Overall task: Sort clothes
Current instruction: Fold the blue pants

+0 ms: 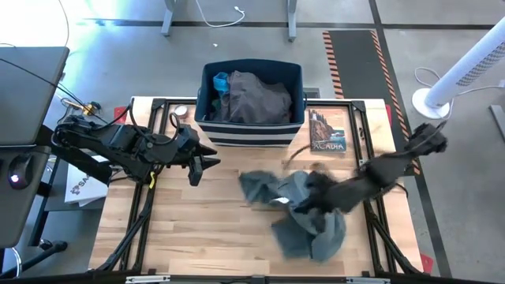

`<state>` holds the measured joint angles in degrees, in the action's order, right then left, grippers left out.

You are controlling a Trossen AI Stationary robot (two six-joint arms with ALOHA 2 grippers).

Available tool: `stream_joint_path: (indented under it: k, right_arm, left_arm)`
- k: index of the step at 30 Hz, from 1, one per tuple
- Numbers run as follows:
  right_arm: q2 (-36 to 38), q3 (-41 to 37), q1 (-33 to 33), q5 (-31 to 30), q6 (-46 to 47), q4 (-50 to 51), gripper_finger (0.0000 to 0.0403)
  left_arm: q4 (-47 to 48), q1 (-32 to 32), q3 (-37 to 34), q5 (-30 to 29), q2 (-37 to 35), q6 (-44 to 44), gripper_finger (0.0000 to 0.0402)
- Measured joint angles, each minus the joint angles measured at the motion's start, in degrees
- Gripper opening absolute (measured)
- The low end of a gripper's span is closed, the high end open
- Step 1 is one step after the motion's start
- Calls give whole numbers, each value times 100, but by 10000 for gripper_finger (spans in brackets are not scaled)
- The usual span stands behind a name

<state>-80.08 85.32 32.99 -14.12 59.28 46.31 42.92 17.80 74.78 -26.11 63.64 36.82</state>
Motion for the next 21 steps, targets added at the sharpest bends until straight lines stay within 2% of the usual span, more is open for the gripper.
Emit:
stream_joint_path:
  k: [5, 9, 14, 21]
  right_arm:
    - [996, 13, 501, -1248, -985, -1538, 2]
    - [1338, 11, 825, -2065, -1830, -1932, 1]
    - [1404, 11, 888, -2184, -1748, -1543, 1]
    - [1040, 11, 727, -2141, -335, -71, 1]
  left_arm:
    - [-173, 0, 0, 152, 0, -96, 170]
    - [-423, 60, 4, 288, 23, -151, 170]
    - [-428, 195, 4, 310, 74, -128, 170]
    - [-821, 506, 4, 528, 573, 2, 170]
